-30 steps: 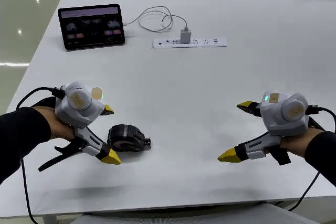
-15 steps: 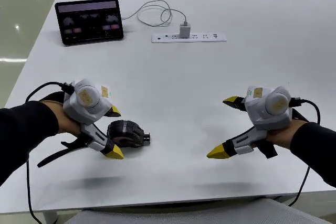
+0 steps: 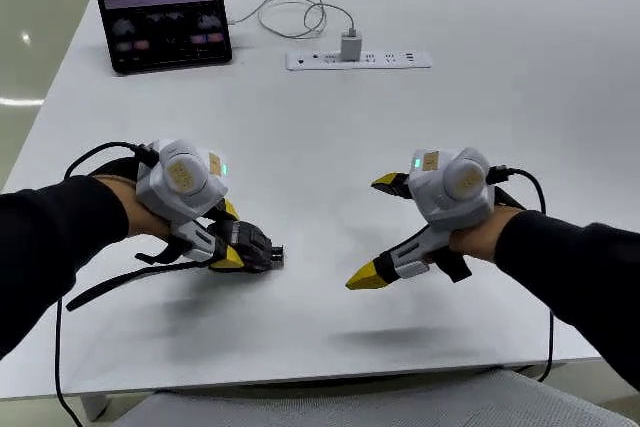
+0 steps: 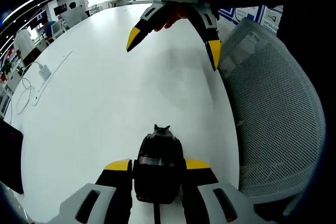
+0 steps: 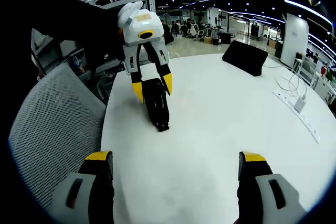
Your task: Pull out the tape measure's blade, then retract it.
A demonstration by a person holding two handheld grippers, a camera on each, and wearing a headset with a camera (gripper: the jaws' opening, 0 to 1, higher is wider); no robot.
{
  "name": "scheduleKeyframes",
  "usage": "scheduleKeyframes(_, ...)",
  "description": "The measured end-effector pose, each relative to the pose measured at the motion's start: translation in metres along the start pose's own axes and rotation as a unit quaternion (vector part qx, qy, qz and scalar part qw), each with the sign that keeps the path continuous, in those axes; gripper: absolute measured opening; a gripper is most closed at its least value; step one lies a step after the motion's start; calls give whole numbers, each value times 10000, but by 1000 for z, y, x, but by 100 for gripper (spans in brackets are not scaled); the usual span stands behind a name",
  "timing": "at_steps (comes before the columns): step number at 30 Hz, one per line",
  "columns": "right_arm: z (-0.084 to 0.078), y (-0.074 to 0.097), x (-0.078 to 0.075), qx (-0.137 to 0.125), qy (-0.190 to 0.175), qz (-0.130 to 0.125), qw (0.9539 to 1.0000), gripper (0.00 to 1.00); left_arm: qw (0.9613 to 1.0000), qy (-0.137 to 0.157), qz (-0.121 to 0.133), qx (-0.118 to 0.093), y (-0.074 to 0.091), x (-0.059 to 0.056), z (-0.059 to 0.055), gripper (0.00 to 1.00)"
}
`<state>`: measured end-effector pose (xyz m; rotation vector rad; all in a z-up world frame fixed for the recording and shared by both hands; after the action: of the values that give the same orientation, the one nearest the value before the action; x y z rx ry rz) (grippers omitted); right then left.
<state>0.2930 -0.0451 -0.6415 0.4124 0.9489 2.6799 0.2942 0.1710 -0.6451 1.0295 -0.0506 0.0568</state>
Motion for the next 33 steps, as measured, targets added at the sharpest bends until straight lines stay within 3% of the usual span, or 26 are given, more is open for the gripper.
scheduleKeyframes(10, 14, -42, 9, 215, 279, 341, 9988, 85, 9999, 97, -35, 98, -1, 1, 0, 32)
scheduleKeyframes(15, 13, -64, 13, 428, 480, 427, 9970, 72, 9999, 121, -40, 30, -1, 1, -2, 32)
scheduleKeyframes(23, 16, -89, 15, 459, 623, 411, 9962, 53, 9999, 119, -48, 31, -2, 2, -2, 32)
scheduleKeyframes(28, 10, -98, 16, 636, 918, 346, 9931, 31, 9998, 168, -48, -49, -3, 2, -3, 32)
scheduleKeyframes(33, 9, -105, 23, 676, 903, 503, 9923, 28, 9999, 146, -65, -64, -4, 2, -3, 32)
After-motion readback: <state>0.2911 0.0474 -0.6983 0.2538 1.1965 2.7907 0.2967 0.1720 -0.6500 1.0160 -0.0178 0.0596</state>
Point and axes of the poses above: the centre of the closed fingertips' face, and the gripper's own axes: y roughly backward along the fingers, x roughly to its left, z roughly out of its top, the point moved 8 cm from there along y, roughly backward along the fingers, and after that the axes turned 9 degrees about -y, right-handed, at the moved point
